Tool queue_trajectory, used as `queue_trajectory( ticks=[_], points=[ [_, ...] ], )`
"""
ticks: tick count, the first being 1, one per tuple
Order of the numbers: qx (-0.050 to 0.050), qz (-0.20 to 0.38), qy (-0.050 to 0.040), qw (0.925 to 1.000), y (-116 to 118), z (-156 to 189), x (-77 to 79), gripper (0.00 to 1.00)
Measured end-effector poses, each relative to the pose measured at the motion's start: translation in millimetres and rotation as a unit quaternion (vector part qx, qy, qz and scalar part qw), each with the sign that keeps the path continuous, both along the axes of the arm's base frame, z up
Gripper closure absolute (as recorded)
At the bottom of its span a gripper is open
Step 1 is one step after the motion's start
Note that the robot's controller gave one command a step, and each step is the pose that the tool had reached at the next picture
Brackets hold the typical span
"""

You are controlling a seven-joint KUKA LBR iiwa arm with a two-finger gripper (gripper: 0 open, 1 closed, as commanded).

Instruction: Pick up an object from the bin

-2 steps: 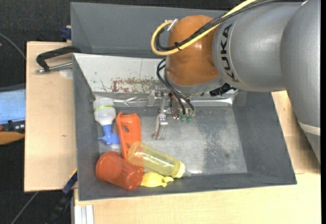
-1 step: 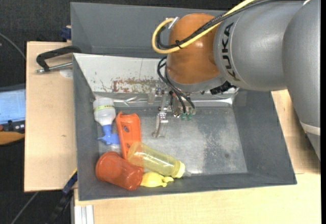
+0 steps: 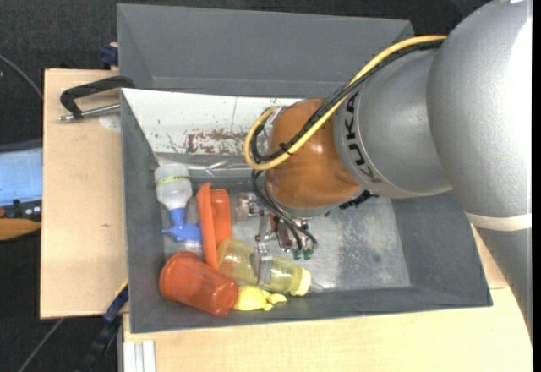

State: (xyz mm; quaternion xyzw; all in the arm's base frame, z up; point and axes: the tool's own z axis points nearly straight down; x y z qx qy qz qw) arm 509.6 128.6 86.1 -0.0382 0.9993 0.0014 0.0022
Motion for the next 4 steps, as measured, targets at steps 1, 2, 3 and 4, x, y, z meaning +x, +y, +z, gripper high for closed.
queue_trajectory(
  ticks=[1, 2, 3, 4],
  points=[
    [0.0, 0.004, 0.0028, 1.0, -3.3, 22.5, -14.5, 0.0],
    [0.001, -0.005, -0.002, 1.0, -3.9, 66.1, -11.3, 0.0],
    [0.002, -0.082, -0.0001, 0.9966, -12.9, -0.5, -10.8, 0.0],
    [0.002, -0.059, -0.0022, 0.9983, -21.2, -26.2, -16.1, 1.0]
  ],
)
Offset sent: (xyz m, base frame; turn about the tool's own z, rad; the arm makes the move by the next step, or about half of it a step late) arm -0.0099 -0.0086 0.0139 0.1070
